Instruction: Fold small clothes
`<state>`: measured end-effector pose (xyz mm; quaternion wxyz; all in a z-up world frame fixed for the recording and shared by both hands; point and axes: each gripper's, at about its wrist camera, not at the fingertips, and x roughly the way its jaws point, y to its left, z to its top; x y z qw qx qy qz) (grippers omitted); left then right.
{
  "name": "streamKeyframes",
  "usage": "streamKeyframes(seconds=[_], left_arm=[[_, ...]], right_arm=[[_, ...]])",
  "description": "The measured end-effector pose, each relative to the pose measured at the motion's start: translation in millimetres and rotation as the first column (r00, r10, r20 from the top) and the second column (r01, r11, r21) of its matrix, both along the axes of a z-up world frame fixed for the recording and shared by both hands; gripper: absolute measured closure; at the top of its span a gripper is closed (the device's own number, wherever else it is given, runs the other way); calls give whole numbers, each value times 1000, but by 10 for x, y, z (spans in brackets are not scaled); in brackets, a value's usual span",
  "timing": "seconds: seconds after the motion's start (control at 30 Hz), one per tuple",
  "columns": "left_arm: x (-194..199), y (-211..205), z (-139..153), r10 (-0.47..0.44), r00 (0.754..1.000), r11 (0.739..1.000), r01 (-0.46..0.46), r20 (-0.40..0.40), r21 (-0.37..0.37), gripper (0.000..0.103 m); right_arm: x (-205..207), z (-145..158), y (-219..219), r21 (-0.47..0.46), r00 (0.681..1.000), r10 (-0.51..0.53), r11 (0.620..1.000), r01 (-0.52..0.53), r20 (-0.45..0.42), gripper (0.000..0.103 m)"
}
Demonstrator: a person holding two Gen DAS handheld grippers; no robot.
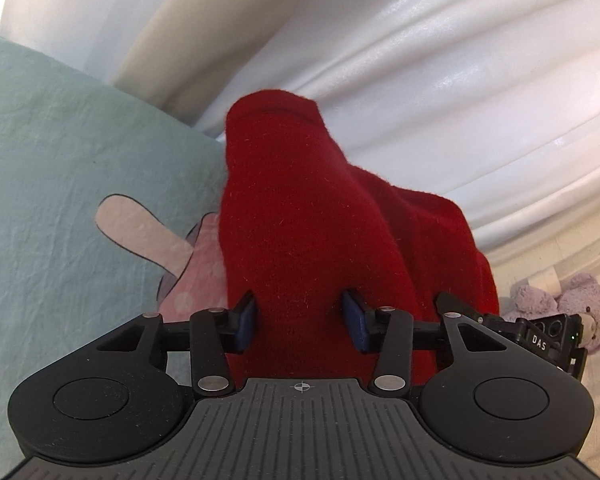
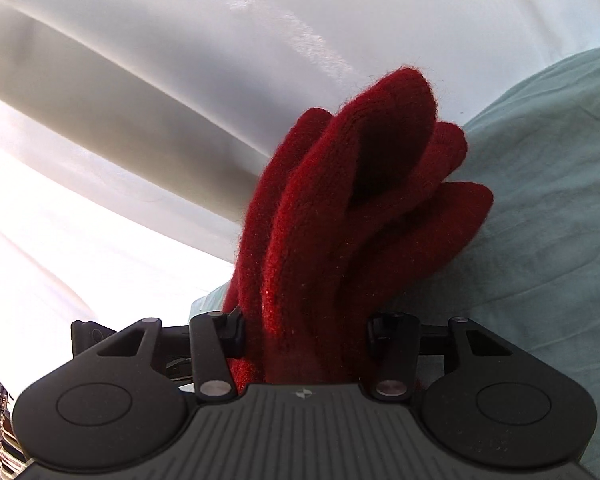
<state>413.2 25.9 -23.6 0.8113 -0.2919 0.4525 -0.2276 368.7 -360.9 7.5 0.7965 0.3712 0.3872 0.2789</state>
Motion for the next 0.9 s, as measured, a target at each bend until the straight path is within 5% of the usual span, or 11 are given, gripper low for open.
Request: streamKeyframes(seconds=[0.23,0.3,0.43,0.6,0.73,0.8,0.9], left_arm=[[-366,290,342,116,992,987,-121,56,104,52],[-443,337,332,142,988,974,-152,67,167,41],[-694,361,281,137,984,918,-168,109,358,40],[-1214,325,335,172,965,862,-246,201,444,35],[-1336,126,274,134,962,820,-243,239,519,34],[-1315,48,253,118,962,805,-239,248,542,34],[-1309,-34,246,92,964,797,-221,249,561,34]], right_arm=[[-84,118,344,41,996,85,995,-86,23,53],[-51,38,441,36,995,102,994,-102,8,48],[-67,-128,567,-169,996,16,985,-30,-85,29],[-600,158,683,-401,993,-15,914,59,113,29],[-1064,547,1112,-569,926,109,812,128,362,29],[-1171,593,1368,-608,900,198,789,89,389,30],[-1187,428,1604,-720,912,251,691,65,323,38]])
